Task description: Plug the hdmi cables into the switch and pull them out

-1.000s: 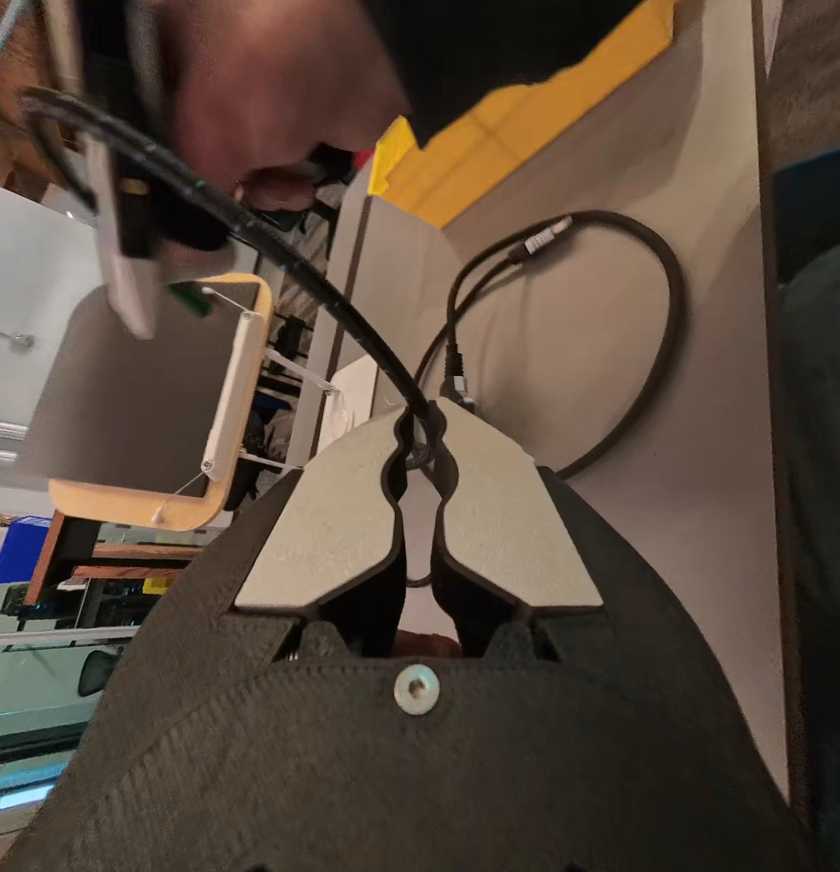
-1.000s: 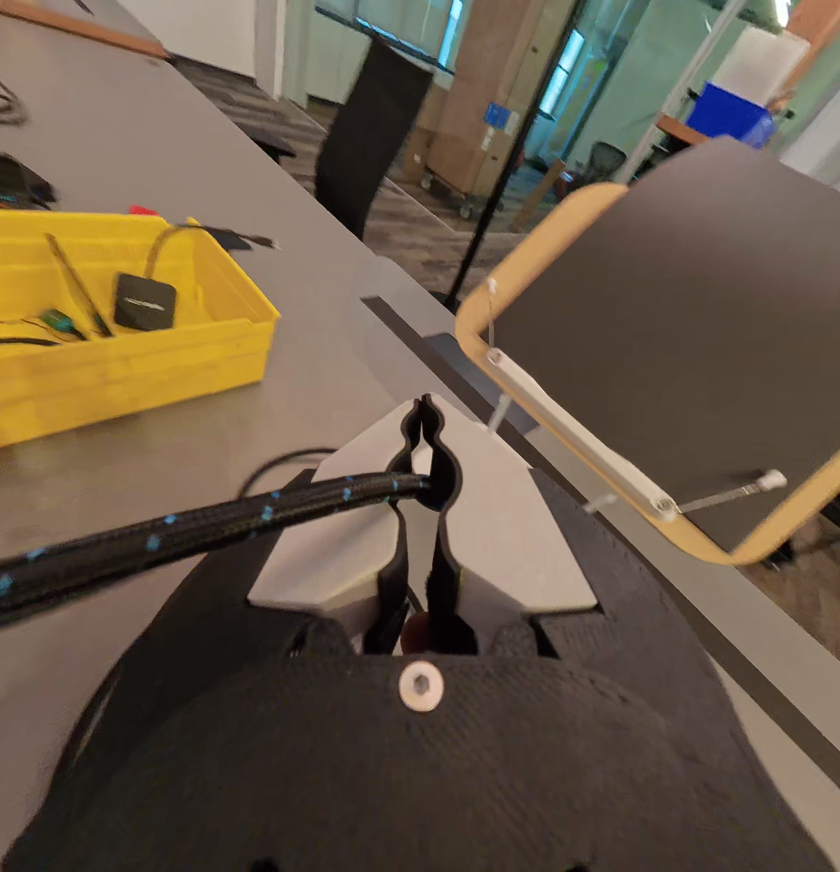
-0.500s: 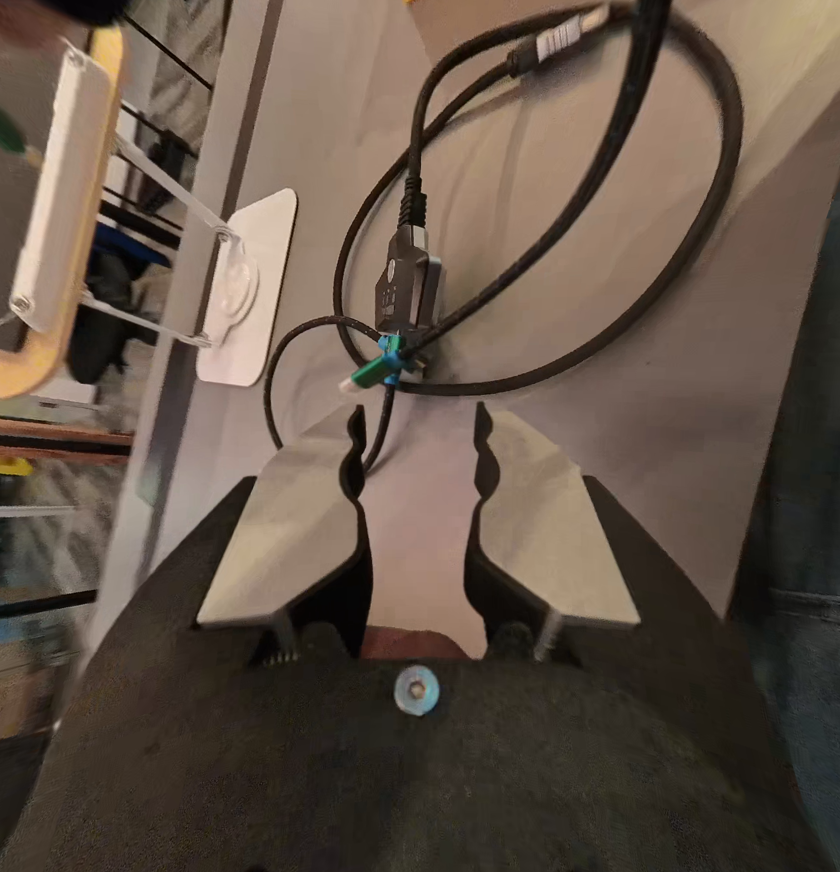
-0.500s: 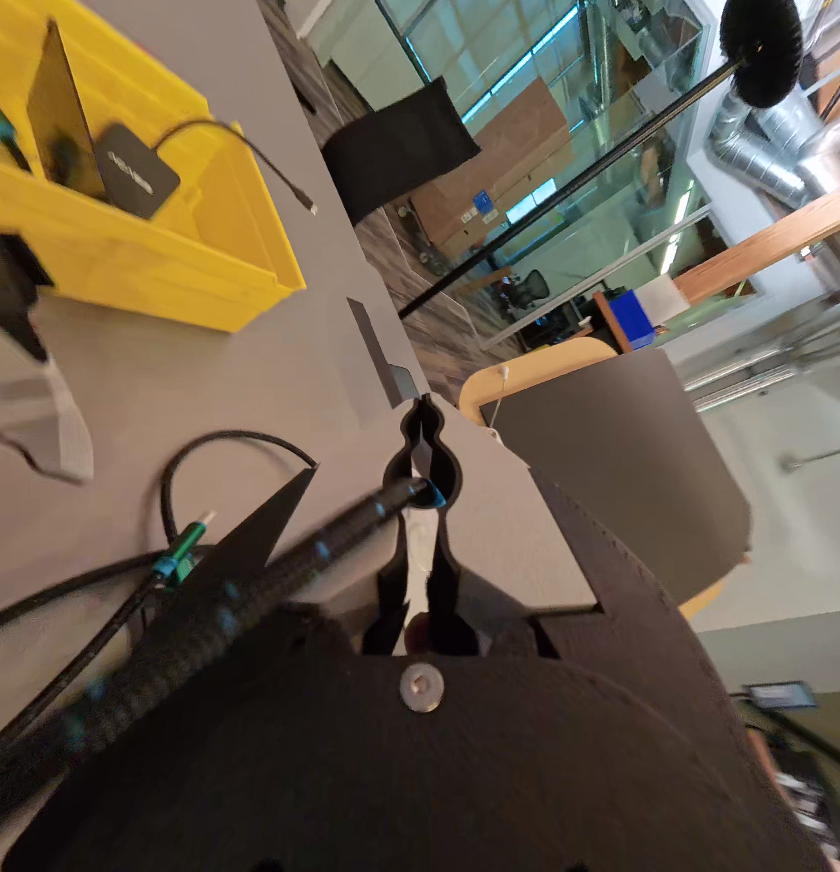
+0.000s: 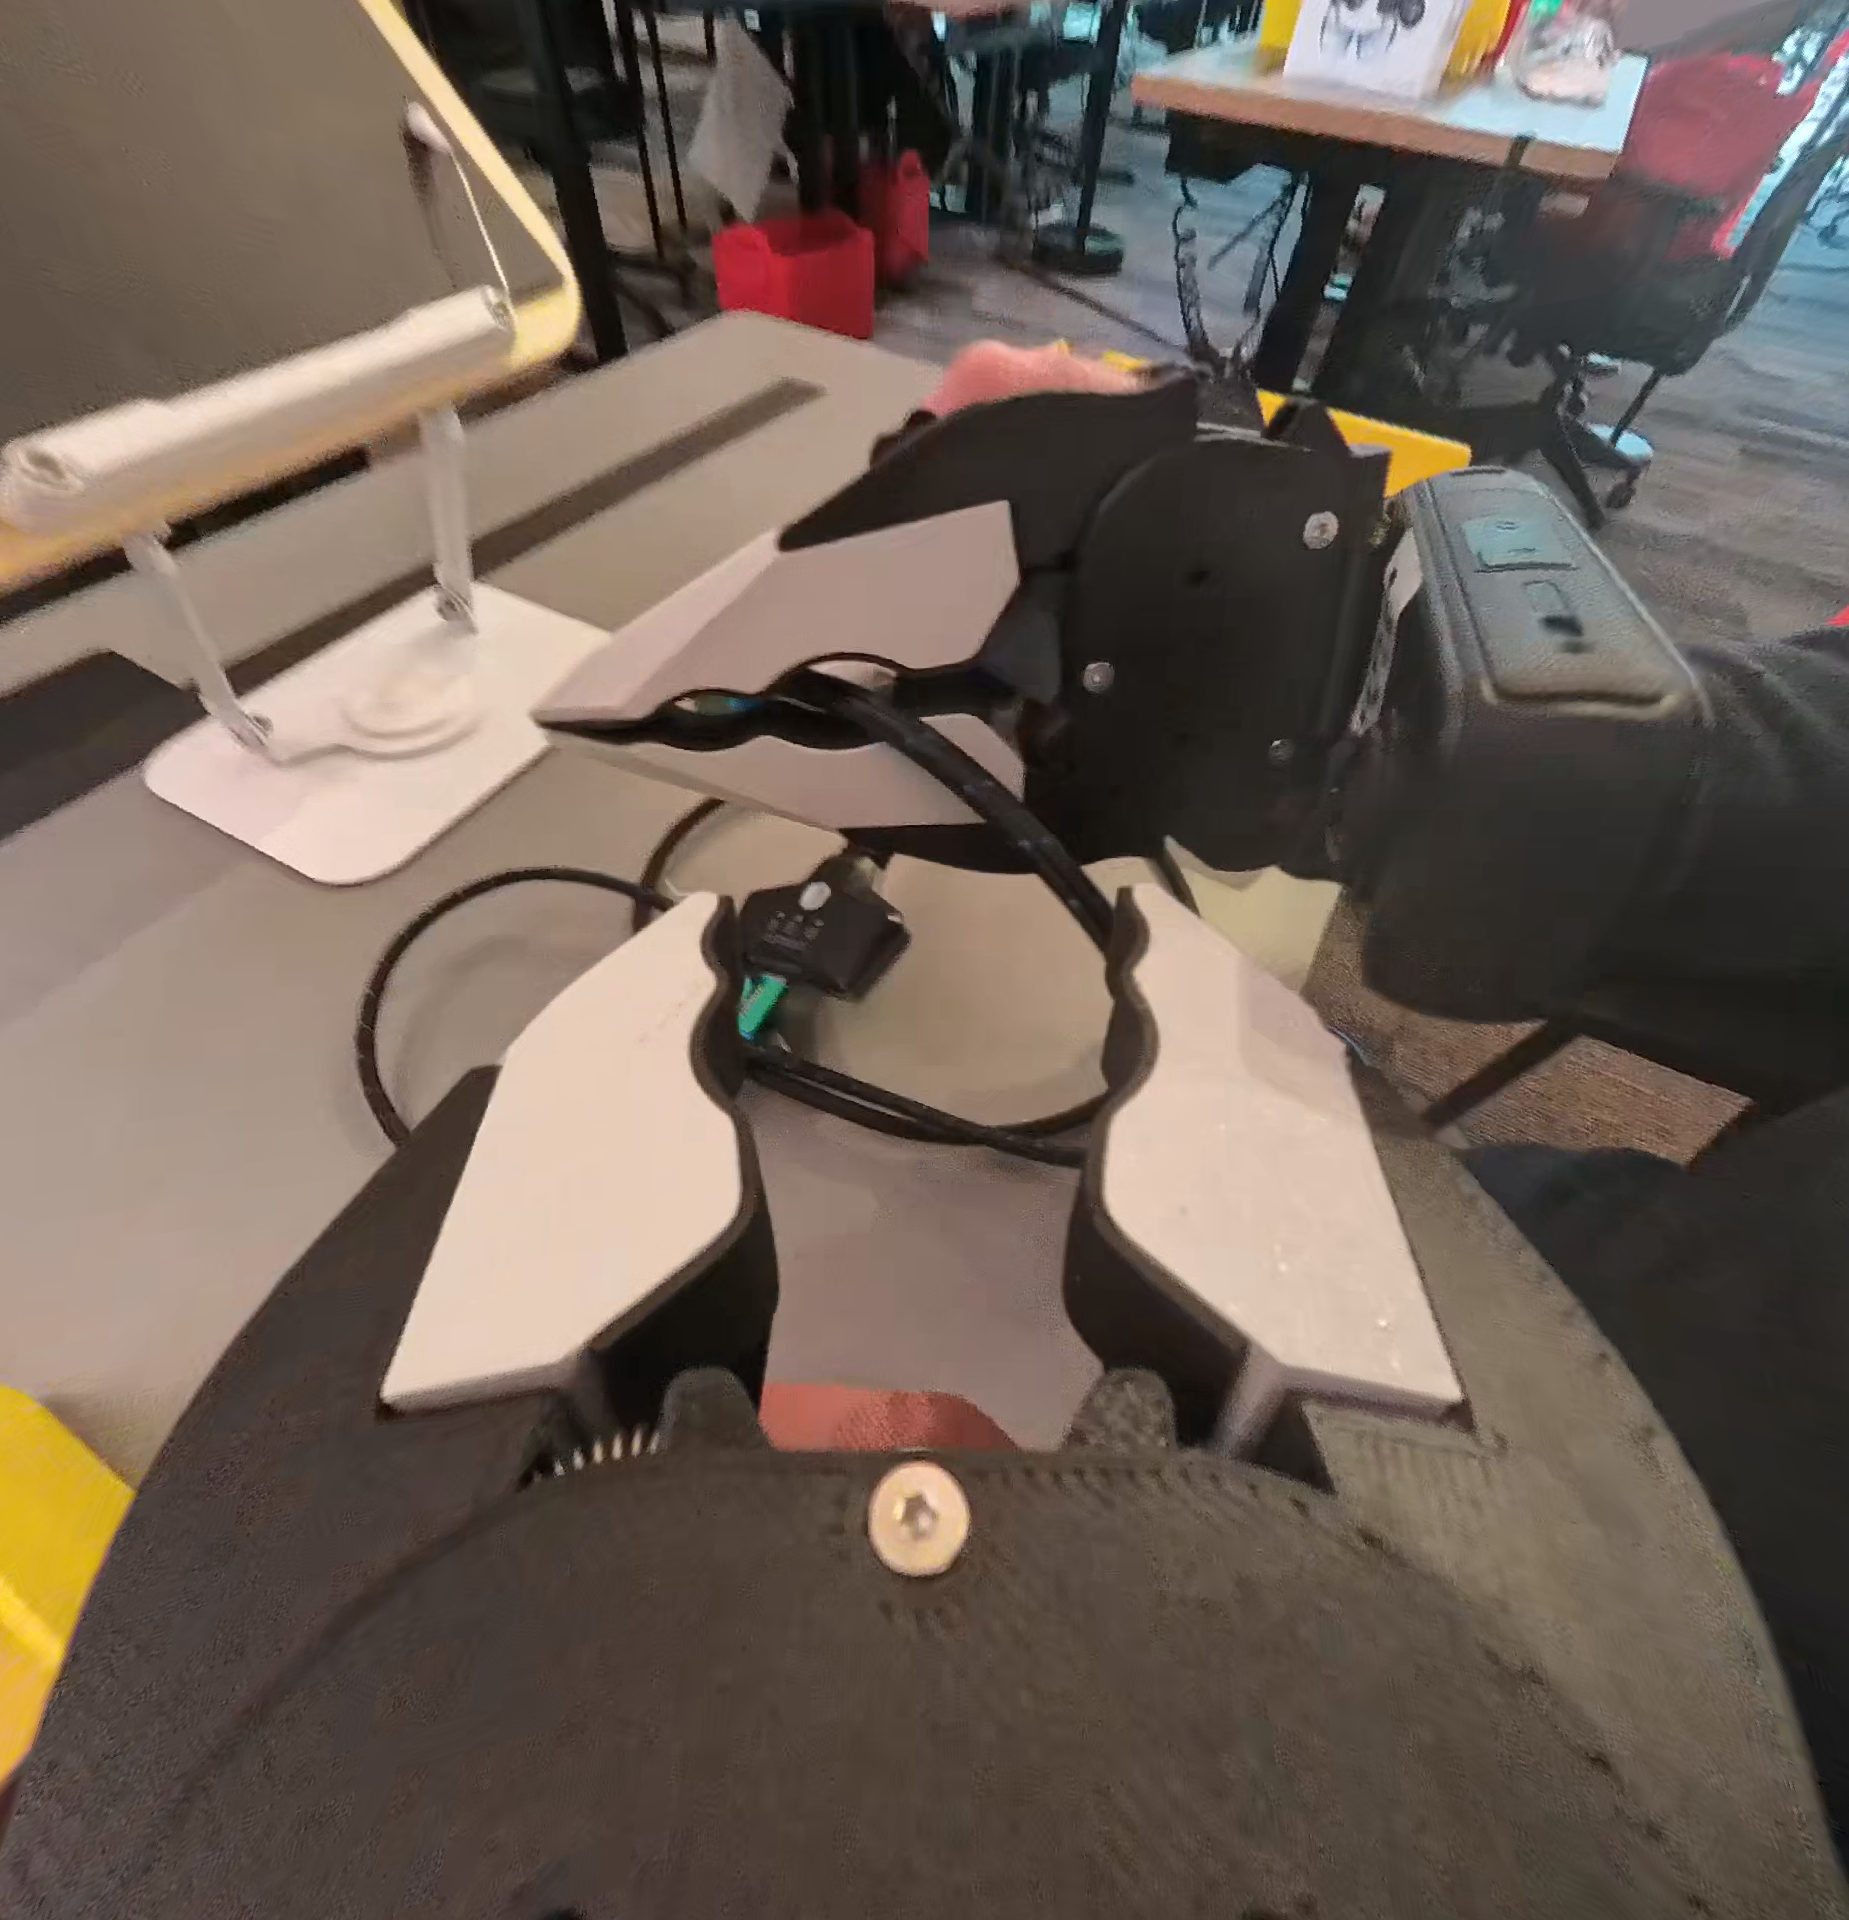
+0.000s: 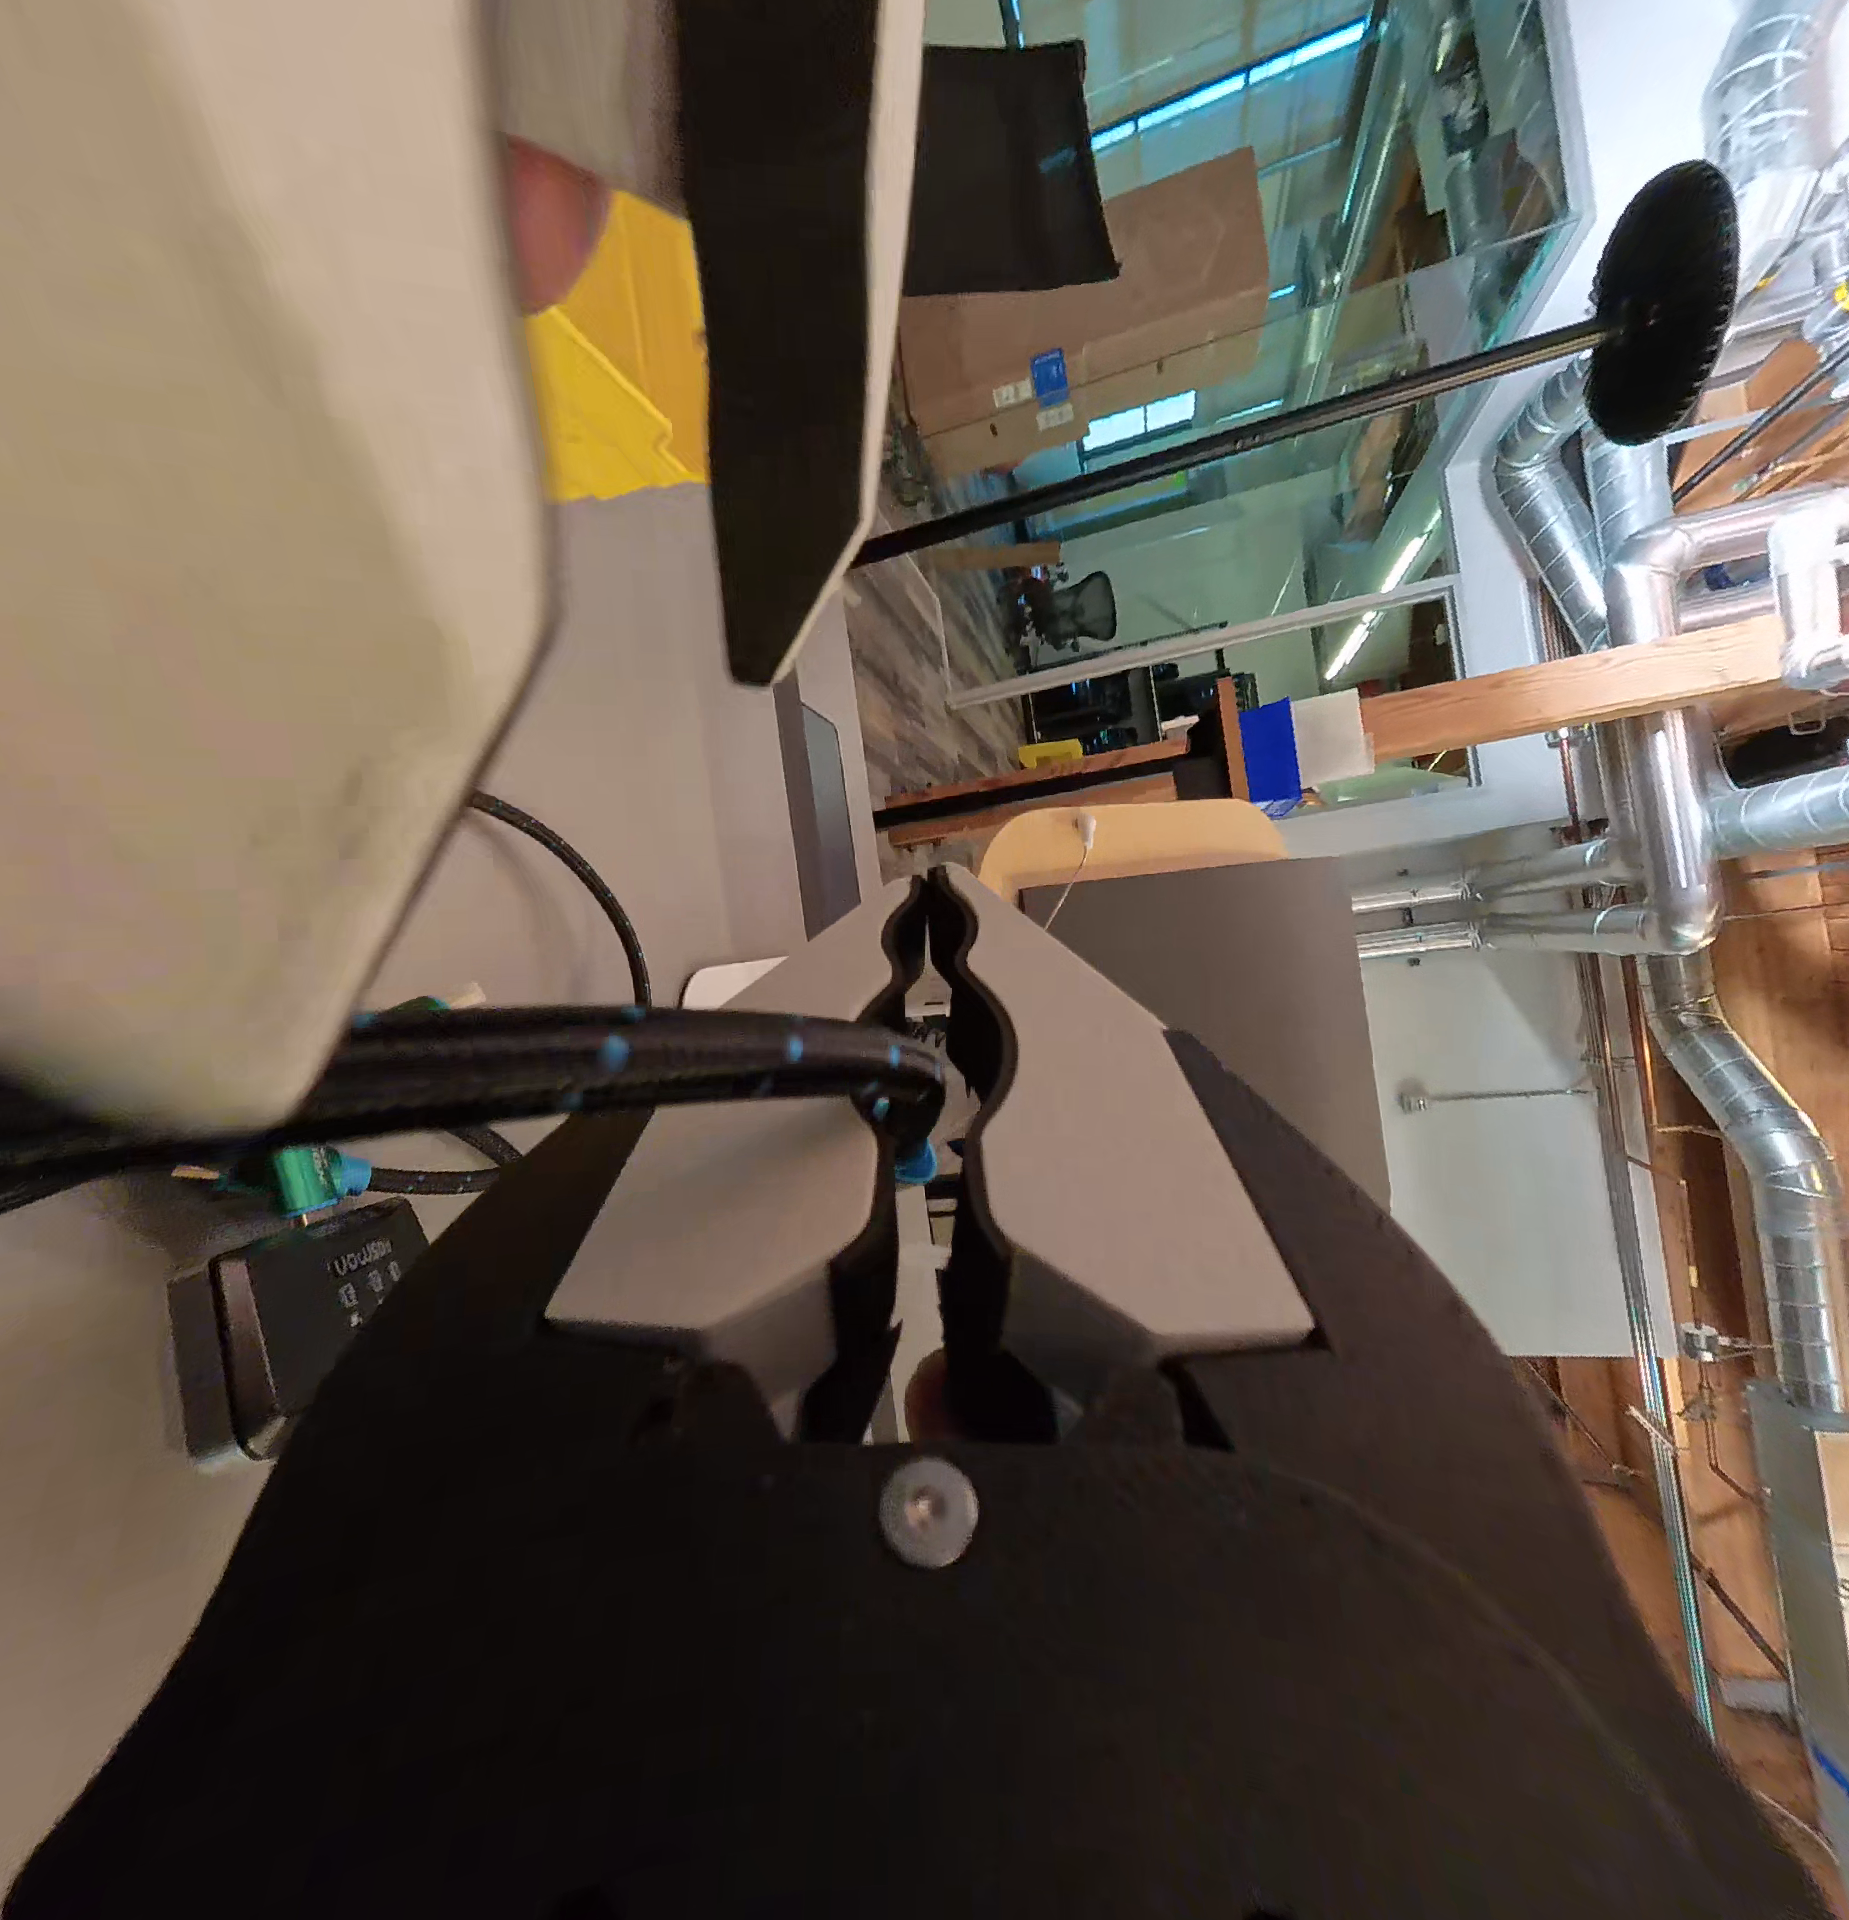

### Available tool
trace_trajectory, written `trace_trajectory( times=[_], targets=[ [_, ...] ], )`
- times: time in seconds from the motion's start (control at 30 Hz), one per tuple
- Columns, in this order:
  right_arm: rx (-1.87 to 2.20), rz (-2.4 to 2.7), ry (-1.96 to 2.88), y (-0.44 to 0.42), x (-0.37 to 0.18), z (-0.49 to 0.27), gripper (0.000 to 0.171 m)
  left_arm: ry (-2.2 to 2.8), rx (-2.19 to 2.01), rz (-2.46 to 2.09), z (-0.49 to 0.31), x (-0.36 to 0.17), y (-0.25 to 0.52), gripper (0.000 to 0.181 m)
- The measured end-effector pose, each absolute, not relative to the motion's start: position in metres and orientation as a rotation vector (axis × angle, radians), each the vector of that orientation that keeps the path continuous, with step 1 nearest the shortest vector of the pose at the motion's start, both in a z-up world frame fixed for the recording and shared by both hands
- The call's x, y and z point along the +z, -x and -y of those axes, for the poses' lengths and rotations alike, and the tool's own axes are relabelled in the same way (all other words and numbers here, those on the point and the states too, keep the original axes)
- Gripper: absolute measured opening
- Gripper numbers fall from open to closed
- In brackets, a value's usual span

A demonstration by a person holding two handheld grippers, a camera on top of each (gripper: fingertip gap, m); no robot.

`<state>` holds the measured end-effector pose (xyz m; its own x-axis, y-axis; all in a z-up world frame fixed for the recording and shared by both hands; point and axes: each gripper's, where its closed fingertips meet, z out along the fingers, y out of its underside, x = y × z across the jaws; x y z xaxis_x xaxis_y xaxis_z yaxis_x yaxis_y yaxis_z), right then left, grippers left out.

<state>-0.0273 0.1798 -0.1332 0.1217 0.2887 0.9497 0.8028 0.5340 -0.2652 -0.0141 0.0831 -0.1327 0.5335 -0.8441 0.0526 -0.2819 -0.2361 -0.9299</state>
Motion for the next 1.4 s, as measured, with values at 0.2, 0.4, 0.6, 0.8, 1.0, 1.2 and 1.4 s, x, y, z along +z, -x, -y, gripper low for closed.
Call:
trace_trajectory(
  times=[0.2,0.4,0.6,0.8,1.0,1.2,1.4],
  targets=[
    [-0.511,1.49,1.01,0.031,-0.142,-0.179,0.0,1.846,-0.805,-0.951,-0.069,-0.156,-0.01,0.021],
    [-0.506,1.471,1.032,0.028,-0.14,-0.181,0.0,1.836,-0.906,-0.891,-0.069,-0.156,-0.015,0.032],
    [-0.5,1.479,1.037,0.032,-0.143,-0.179,0.0,1.864,-0.976,-0.892,-0.066,-0.161,-0.022,0.059],
    [-0.375,1.48,1.117,0.028,-0.145,-0.182,0.011,1.871,-0.856,-0.89,-0.077,-0.17,-0.012,0.005],
    [-0.083,1.44,1.162,0.011,-0.132,-0.178,0.05,1.793,-0.826,-0.874,-0.09,-0.149,0.017,0.0],
    [0.27,1.352,1.218,-0.006,-0.122,-0.175,0.044,1.722,-0.798,-0.977,-0.086,-0.138,0.029,0.0],
    [0.588,1.339,1.2,-0.013,-0.118,-0.158,0.029,1.636,-0.748,-1.099,-0.078,-0.135,0.033,0.0]
  ],
)
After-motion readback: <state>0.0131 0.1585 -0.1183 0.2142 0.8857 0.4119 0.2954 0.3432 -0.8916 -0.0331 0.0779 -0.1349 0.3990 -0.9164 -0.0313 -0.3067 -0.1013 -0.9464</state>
